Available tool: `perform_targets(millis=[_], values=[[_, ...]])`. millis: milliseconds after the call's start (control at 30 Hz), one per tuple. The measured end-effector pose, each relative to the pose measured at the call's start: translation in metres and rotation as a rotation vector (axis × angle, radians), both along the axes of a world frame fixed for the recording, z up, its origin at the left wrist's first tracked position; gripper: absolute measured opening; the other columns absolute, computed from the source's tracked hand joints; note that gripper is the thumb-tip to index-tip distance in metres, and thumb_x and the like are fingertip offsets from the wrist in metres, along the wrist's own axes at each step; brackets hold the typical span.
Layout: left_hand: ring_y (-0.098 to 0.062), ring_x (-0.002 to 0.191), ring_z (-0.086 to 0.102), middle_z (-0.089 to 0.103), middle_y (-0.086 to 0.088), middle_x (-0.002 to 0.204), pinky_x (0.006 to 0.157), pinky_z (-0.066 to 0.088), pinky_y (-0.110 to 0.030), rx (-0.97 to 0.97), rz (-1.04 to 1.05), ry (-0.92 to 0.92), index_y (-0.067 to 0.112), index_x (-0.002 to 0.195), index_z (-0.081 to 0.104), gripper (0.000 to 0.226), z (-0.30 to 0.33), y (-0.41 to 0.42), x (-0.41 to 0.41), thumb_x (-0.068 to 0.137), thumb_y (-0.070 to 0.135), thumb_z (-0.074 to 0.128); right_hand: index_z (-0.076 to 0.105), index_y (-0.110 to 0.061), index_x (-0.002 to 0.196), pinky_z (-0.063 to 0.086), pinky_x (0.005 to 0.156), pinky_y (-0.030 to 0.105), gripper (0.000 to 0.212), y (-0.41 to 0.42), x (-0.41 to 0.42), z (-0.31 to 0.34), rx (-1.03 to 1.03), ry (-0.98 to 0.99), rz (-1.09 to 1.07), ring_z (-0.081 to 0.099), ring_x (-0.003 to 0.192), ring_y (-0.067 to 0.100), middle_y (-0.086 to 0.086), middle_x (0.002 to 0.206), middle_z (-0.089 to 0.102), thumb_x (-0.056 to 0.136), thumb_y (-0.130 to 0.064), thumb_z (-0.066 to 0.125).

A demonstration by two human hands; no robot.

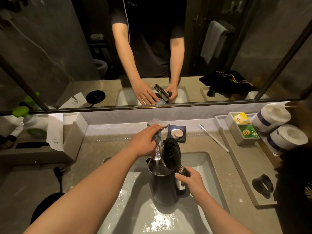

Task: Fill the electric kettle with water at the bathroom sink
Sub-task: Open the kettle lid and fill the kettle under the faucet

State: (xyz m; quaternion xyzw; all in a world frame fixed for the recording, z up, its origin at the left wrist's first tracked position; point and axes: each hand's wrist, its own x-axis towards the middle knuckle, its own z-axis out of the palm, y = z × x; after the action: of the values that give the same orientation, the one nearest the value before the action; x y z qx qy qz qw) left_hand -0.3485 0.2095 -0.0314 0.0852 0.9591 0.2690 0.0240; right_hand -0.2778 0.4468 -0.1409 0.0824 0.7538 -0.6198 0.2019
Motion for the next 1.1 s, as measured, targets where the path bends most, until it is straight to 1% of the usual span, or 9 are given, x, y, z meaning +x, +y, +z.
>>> perform_targets(millis=[233,367,467,600,733,833,933,1000,1100], values=[[-0.018,0.132,0.036,0.032,0.006,0.151,0.103,0.036,-0.038,0.000,0.006,-0.011,0.036,0.140,0.033,0.064,0.000,0.000,0.000,0.080,0.020,0.049,0.071,-0.019,0.093,0.054,0.063,0.028,0.016,0.000,0.001,-0.001,-0.014,0.013,-0.008,0.062,0.076,0.022,0.003,0.084,0.068,0.080,-0.023,0.078],[-0.018,0.131,0.037,0.032,0.006,0.151,0.101,0.037,-0.038,0.007,0.010,-0.021,0.036,0.139,0.033,0.065,0.002,0.001,0.000,0.078,0.020,0.048,0.072,-0.013,0.093,0.055,0.064,0.029,0.018,0.003,0.002,-0.003,-0.027,0.021,-0.002,0.062,0.074,0.021,0.004,0.079,0.067,0.079,-0.022,0.078],[-0.019,0.131,0.037,0.032,0.005,0.151,0.102,0.036,-0.038,0.012,0.011,-0.029,0.036,0.140,0.033,0.066,0.003,0.001,0.001,0.078,0.019,0.049,0.072,-0.010,0.094,0.054,0.066,0.033,0.027,0.002,0.003,-0.003,-0.040,0.023,-0.005,0.062,0.074,0.021,0.005,0.078,0.067,0.074,-0.027,0.079],[-0.020,0.131,0.037,0.034,0.003,0.151,0.101,0.036,-0.038,0.031,0.013,-0.023,0.035,0.140,0.034,0.065,0.004,0.002,0.003,0.079,0.017,0.049,0.072,-0.009,0.093,0.054,0.065,0.032,0.037,-0.001,0.004,-0.003,-0.047,0.016,-0.015,0.062,0.074,0.021,0.004,0.078,0.067,0.065,-0.034,0.078],[-0.020,0.125,0.044,0.040,0.005,0.146,0.093,0.036,-0.030,0.079,0.016,-0.017,0.035,0.137,0.038,0.063,0.005,0.003,0.005,0.078,0.014,0.047,0.071,-0.009,0.092,0.054,0.063,0.031,0.037,-0.002,0.005,-0.003,-0.053,0.013,-0.014,0.061,0.073,0.020,0.005,0.078,0.066,0.065,-0.033,0.078],[-0.021,0.120,0.048,0.046,0.003,0.142,0.089,0.039,-0.031,0.101,0.031,-0.037,0.037,0.132,0.039,0.060,0.006,0.002,0.005,0.079,0.012,0.046,0.071,-0.010,0.091,0.054,0.064,0.030,0.036,-0.002,0.005,-0.003,-0.046,0.013,-0.008,0.062,0.074,0.020,0.004,0.078,0.066,0.065,-0.034,0.078],[-0.023,0.114,0.052,0.052,0.000,0.134,0.082,0.040,-0.029,0.125,0.027,-0.042,0.042,0.125,0.039,0.055,0.008,0.002,0.006,0.077,0.016,0.044,0.070,-0.007,0.091,0.054,0.063,0.030,0.039,-0.001,0.005,-0.003,-0.045,0.015,-0.009,0.061,0.072,0.020,0.005,0.076,0.065,0.064,-0.033,0.079],[-0.023,0.120,0.049,0.048,0.002,0.140,0.088,0.040,-0.031,0.110,0.025,-0.055,0.041,0.128,0.038,0.056,0.009,0.002,0.006,0.078,0.019,0.044,0.070,-0.008,0.091,0.054,0.064,0.030,0.039,-0.001,0.004,-0.003,-0.045,0.015,-0.009,0.062,0.073,0.019,0.004,0.077,0.065,0.064,-0.034,0.079],[-0.022,0.132,0.038,0.034,0.004,0.151,0.103,0.036,-0.040,0.097,0.010,-0.073,0.036,0.136,0.039,0.059,0.010,-0.001,0.007,0.083,0.011,0.049,0.071,-0.011,0.090,0.054,0.065,0.030,0.037,-0.001,0.004,-0.004,-0.047,0.012,-0.010,0.063,0.074,0.019,0.002,0.077,0.067,0.063,-0.034,0.080]])
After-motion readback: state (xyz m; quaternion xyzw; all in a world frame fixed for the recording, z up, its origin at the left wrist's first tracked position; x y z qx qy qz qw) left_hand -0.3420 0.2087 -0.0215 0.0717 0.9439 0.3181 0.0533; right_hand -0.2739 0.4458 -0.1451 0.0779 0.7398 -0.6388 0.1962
